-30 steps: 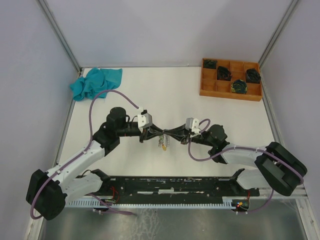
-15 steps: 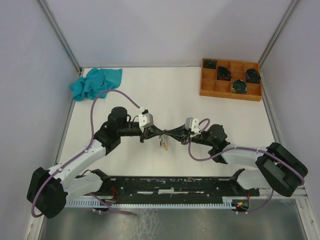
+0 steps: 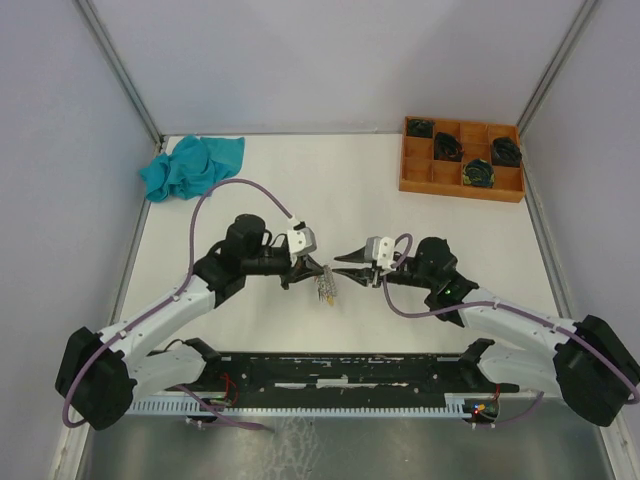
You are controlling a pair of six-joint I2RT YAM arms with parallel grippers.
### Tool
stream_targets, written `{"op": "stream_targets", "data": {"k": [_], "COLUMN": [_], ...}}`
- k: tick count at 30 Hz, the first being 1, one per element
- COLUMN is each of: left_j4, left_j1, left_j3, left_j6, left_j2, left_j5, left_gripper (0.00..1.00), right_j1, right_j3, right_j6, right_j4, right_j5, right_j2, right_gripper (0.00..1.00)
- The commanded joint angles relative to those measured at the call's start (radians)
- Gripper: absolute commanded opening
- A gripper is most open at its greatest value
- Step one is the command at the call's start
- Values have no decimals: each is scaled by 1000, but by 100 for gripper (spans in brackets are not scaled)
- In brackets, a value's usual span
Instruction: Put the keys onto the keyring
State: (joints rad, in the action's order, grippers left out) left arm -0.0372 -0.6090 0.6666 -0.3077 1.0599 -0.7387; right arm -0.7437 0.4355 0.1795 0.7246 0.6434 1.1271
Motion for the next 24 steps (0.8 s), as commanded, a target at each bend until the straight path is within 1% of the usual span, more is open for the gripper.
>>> {"op": "stream_targets", "data": {"k": [1, 3, 6, 13, 24], "left_j4": [-80, -103, -129, -181, -225], "left_j1": [-27, -36, -42, -59, -71], "left_j3": [77, 90, 115, 151, 187], "left_j6": [-67, -68, -56, -44, -25], "left_j2": [15, 26, 45, 74, 108], "left_j5": [90, 103, 108, 152, 142], "left_gripper": [3, 3, 3, 3, 3], "right_j1": [4, 4, 4, 4, 4], "right_j3": [103, 136, 167, 200, 186], "right_j6": [180, 220, 241, 218, 174], "right_j4": [-387, -479, -522, -457, -297], "right_j5": [-24, -20, 6, 73, 29], "right_j2": [-71, -73, -44, 65, 132], "right_gripper": [38, 39, 39, 40, 38]}}
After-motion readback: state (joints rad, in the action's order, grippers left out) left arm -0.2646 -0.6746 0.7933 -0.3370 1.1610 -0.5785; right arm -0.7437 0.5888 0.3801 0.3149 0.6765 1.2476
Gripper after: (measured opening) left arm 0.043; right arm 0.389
